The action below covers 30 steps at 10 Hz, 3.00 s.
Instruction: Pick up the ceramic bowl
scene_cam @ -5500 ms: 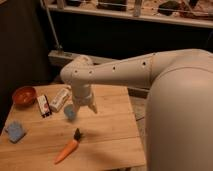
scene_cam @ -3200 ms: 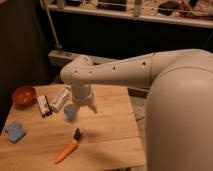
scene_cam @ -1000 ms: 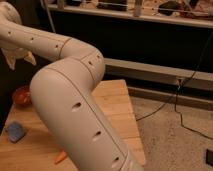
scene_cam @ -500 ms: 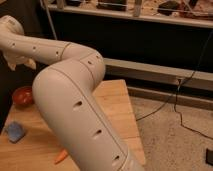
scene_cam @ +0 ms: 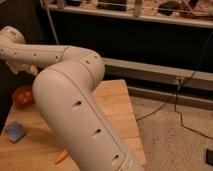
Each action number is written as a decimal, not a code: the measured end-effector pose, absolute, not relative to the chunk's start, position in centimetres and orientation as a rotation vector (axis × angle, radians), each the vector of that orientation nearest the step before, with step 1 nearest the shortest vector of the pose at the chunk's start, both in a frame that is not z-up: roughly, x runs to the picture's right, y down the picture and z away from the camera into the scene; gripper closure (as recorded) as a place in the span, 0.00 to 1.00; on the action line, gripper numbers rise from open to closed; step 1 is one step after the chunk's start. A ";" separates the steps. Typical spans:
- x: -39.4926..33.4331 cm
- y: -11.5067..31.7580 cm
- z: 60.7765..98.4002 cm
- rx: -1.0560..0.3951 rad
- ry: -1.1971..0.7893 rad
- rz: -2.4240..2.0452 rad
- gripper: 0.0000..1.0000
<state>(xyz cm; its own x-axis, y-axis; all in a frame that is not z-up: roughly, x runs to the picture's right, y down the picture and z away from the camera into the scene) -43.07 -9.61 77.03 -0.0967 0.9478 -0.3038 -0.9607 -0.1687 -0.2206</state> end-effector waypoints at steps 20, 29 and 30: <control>-43.1 -9.3 77.3 -0.435 0.055 1.761 0.35; -49.3 -8.2 77.2 -0.477 0.011 1.675 0.35; -49.7 -8.0 77.5 -0.477 0.019 1.669 0.35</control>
